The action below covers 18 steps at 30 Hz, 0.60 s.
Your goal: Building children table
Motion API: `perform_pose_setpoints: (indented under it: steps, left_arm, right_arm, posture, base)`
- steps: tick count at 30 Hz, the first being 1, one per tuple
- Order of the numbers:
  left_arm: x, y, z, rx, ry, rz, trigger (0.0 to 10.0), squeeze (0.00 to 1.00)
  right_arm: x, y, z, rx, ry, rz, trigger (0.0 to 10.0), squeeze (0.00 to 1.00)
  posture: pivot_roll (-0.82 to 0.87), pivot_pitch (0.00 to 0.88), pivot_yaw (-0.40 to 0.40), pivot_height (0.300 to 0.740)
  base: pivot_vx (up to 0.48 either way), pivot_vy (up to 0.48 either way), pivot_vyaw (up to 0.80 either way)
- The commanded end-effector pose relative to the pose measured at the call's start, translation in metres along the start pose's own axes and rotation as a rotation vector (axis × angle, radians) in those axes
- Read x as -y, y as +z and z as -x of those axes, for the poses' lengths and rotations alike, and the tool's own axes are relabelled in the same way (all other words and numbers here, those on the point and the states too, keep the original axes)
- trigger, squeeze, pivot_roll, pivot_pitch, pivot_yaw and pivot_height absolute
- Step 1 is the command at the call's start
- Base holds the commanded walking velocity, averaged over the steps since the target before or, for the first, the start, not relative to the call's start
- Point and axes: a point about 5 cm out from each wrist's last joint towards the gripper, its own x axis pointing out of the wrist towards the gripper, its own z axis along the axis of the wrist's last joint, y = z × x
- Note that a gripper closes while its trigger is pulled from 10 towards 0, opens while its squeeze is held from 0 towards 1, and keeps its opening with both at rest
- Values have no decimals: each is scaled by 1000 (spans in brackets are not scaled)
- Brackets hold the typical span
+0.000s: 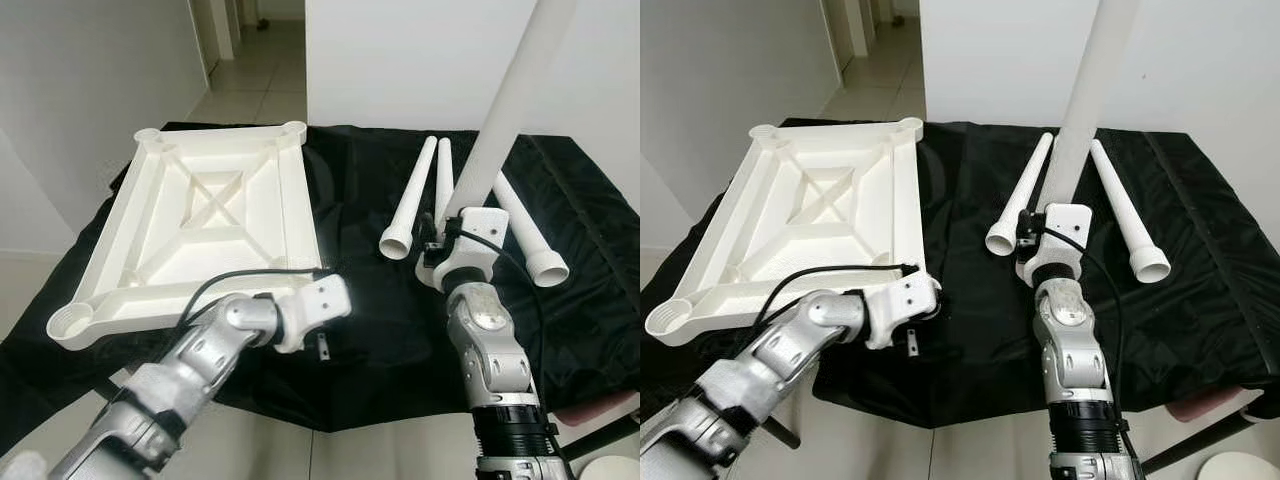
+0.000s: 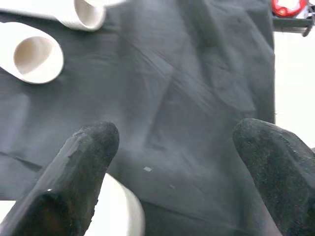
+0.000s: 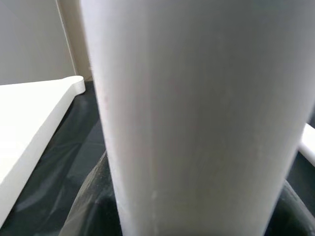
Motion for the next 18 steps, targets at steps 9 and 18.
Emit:
perform_pose_setpoints:
  steps: [9,18]
  left_arm:
    - [-54,-13,53,-87,266,45,10000,0]
    - [-42,-45,66,-227,180,82,10000,0]
  right_arm:
    - [5,4,0,23,-18,9,10000,0]
    - [4,5,-1,26,-15,12,10000,0]
  posture:
    - [-9,12,59,740]
    - [-15,10,59,740]
  base:
    - [0,0,0]
    - [0,0,0]
